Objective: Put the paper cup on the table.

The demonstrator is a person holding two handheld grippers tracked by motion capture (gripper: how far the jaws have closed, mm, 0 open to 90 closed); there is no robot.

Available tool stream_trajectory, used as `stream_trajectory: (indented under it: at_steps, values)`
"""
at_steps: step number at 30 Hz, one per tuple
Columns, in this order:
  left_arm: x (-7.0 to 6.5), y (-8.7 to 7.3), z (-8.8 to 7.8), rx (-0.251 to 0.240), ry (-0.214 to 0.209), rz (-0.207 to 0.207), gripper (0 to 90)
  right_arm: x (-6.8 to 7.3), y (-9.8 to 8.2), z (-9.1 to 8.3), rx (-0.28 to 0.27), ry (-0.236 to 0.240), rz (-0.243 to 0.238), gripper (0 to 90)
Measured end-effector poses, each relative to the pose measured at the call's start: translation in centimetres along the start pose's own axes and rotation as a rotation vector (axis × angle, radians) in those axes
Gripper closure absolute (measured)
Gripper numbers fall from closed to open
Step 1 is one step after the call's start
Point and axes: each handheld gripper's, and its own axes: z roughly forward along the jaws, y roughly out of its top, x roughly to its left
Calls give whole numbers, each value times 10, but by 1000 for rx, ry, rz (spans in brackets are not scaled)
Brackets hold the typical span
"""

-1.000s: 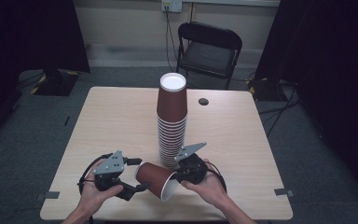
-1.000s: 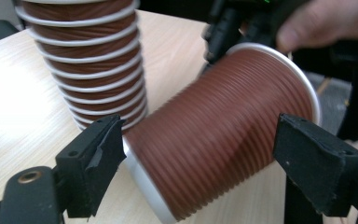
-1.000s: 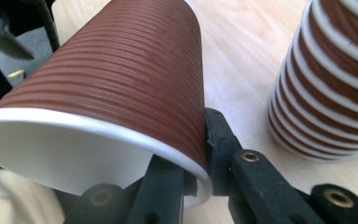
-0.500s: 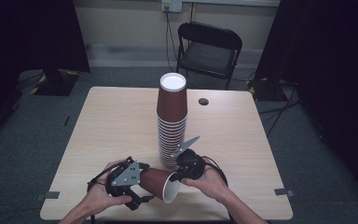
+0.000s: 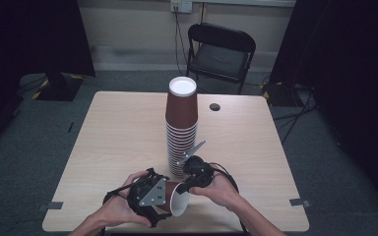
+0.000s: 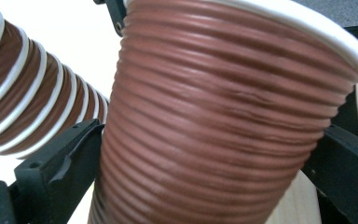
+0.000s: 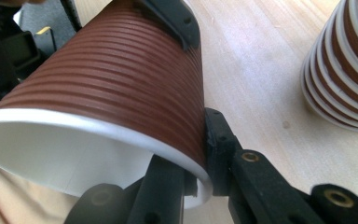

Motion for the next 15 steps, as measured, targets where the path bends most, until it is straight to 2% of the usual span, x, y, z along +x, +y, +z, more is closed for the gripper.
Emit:
stream_trajectory:
  at_steps: [3,5,7,9,11,15]
  values:
    - [-1,1,1,-7,16,47,35,-1,1,0,12,8,19,855]
    - [-1,1,2,-7,15,48,39,0,3,1,19,7,23,855]
    - [-7,0,3,-40,39,57,34,0,4,2,23,8,31,855]
    - [-10,1,4,-36,52,65,37,1,6,4,40,11,42,855]
    - [-9,3,3,-30,52,90,45,2,8,6,43,8,49,854]
    - [-10,4,3,-37,60,103,53,1,10,7,48,14,63,854]
